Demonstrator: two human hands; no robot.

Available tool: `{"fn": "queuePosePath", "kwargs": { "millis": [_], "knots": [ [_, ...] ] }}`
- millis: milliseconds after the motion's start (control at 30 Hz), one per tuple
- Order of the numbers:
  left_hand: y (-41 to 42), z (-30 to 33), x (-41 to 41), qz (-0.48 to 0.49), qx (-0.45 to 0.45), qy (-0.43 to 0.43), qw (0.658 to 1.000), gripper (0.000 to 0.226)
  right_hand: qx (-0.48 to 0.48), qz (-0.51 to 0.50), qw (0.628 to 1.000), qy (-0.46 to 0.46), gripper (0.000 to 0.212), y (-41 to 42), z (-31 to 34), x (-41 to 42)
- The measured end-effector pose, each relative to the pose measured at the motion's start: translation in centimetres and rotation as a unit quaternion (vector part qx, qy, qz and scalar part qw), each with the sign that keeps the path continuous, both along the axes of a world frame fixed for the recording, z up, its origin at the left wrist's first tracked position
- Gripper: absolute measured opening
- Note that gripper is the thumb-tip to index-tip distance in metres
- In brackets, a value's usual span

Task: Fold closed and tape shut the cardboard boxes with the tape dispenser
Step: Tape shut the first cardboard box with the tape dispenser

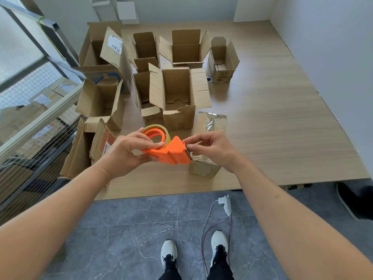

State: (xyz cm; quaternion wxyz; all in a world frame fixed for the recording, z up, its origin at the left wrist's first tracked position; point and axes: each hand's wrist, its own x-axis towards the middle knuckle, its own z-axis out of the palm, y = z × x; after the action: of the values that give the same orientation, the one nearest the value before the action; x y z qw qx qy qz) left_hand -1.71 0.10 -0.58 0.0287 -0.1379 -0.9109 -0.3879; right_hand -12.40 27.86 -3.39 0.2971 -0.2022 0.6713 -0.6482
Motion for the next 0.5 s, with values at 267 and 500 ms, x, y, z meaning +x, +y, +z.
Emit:
{"fn": "queuePosePath", "kwargs": {
  "millis": [267, 500],
  "knots": [
    [0.8, 0.3, 0.1, -0.007, 0.005, -0.020, 1.000, 0.047, -0.004, -0.056, 0.998, -0.028, 0.031, 0.0, 0.0, 1.6],
    [1.2, 1.2, 0.5, -0.018, 0.016, -0.022, 0.999, 0.047, -0.017, -0.088, 0.994, -0.067, 0.034, 0.4, 1.2, 2.7]
  ]
}}
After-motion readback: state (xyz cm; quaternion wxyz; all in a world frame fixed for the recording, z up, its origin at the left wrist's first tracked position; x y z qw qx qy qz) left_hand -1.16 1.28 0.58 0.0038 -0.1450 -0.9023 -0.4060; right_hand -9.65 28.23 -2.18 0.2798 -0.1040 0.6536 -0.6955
